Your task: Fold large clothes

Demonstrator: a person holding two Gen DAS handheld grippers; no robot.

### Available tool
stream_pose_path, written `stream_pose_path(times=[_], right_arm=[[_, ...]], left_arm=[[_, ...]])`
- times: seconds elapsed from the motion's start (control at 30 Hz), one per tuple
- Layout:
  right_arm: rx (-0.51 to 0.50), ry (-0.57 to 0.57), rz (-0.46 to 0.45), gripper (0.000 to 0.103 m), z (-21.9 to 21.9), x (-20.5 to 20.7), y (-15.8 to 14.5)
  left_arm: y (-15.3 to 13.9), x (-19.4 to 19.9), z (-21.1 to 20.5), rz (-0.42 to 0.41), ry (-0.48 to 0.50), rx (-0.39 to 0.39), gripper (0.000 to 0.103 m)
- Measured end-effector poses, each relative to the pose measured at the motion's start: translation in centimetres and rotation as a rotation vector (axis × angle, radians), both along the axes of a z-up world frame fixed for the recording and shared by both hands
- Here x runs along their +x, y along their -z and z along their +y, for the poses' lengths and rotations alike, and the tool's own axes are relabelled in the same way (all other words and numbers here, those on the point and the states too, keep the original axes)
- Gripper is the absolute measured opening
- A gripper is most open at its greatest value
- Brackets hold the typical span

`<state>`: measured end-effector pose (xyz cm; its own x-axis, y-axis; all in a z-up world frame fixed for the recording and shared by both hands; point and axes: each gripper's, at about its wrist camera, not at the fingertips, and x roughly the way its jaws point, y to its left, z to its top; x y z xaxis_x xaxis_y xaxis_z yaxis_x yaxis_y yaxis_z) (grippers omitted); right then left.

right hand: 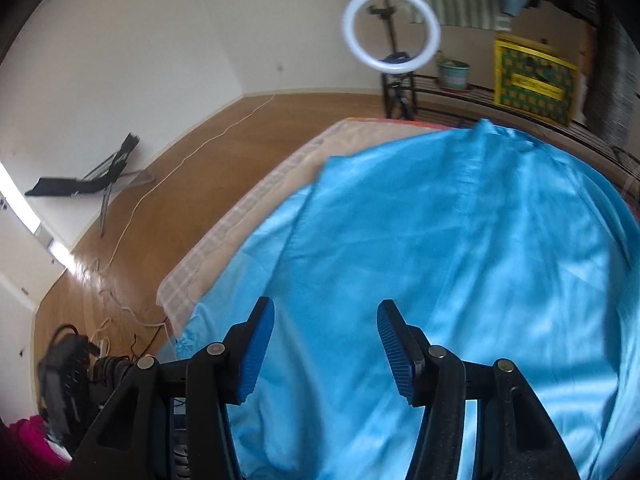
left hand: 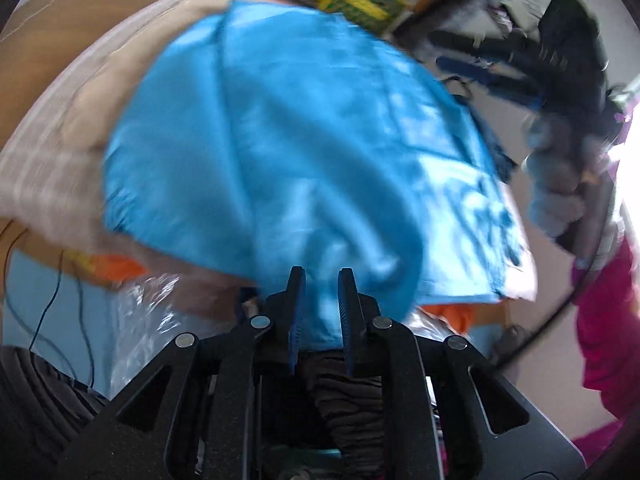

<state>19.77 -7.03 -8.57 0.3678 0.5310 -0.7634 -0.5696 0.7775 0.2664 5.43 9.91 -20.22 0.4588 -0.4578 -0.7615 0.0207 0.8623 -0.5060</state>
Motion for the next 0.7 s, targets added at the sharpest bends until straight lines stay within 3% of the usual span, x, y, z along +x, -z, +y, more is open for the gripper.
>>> stream_pose_path(times=[0.1,0.43,0.63,0.7], right_arm=[[-0.003,-0.044,0.072,0.057,3.9,2.6,2.0],[-0.127,-0.054,0.174,0.057,13.5,9.7,8.3],[-0.258,-0.014,0.194,0.055,16.1,12.0,11.7],[-0.295,-0.015,0.197,0.049,16.4,12.4,12.6]], left_arm=[[1.6,0.2,0.3,0.031,-0.022,-0.020,0.014],[4.1,0.4,0.0,0.055,-0.054,-0.088,0.014],[4.6,-0.3,1.8,0.040,-0.142,-0.114,0.014],[4.7,-0.2,1.9,0.044,-0.142,-0.112,0.014]])
